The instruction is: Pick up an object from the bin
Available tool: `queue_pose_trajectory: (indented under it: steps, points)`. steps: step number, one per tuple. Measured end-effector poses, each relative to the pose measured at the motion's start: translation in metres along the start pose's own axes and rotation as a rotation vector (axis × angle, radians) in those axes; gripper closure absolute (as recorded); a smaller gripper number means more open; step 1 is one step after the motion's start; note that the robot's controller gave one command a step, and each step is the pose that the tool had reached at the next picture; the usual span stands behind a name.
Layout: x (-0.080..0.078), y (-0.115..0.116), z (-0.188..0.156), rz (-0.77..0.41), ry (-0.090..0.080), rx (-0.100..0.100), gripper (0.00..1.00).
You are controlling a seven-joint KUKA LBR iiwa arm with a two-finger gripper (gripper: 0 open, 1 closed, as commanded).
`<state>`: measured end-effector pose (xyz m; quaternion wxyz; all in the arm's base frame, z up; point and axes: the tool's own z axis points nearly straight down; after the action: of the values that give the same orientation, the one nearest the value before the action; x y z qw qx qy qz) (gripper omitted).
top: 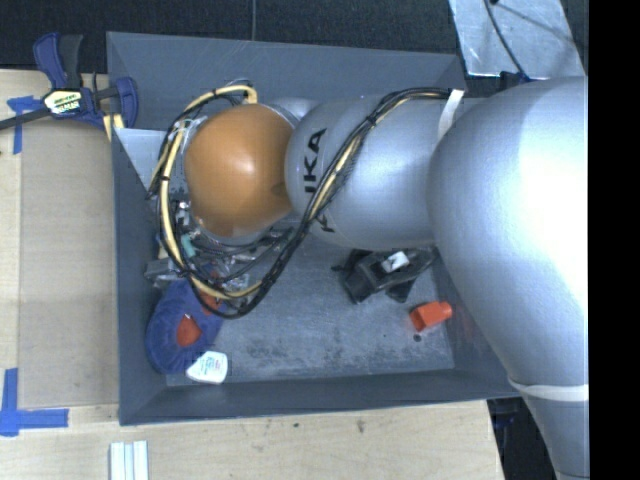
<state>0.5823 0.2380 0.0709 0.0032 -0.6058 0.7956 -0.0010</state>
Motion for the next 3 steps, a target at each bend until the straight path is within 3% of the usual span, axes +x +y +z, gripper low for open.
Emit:
queue_pose_trajectory:
  steps: [1,2,3]
  points:
    - [0.001,-0.001,-0.001,0.005,0.001,0.000,0.00]
    - [0.000,-0.003,-0.004,0.005,-0.002,0.004,1.00]
    - [-0.001,-0.004,-0.014,0.008,-0.001,-0.002,1.00]
